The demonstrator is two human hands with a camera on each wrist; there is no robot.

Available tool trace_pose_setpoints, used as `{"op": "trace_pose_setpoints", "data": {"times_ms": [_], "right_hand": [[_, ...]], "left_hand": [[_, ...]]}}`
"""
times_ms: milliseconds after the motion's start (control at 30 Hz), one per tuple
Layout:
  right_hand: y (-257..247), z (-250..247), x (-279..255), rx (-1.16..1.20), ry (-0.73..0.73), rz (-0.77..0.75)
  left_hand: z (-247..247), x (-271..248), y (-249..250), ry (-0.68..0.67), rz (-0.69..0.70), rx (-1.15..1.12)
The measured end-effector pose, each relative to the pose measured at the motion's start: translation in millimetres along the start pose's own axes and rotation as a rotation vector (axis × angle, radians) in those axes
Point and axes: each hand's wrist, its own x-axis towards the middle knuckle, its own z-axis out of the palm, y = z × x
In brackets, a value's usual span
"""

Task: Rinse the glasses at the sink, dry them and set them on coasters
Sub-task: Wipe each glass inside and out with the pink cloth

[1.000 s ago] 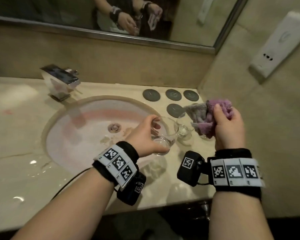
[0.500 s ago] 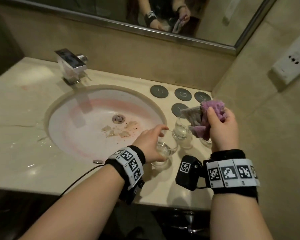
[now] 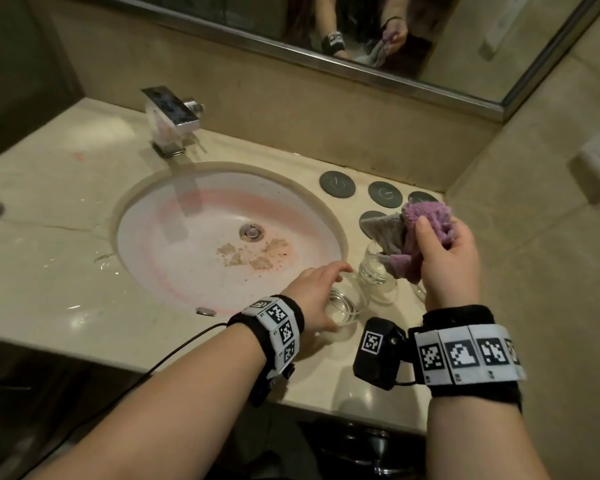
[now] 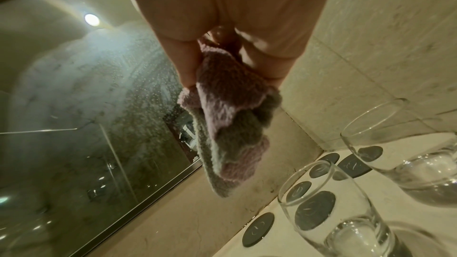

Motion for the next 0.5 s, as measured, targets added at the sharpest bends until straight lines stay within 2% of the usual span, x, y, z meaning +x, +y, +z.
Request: {"op": "trace_pose_setpoints", "data": {"times_ms": [300,400,500], "right_hand": [[-19,13,-7,0.051,-0.026,-0.041],[-32,30,-15,0.079,-0.063,-0.017],[-49,59,-26,0.226,-0.131,0.013]], "left_hand": [[-15,-6,-5,-0.082,-0.043,0.019],[-39,-20,-12,-0.048,-0.046,-0.032],[-76,-40,-26,0.057,-0.062,-0.001]]}}
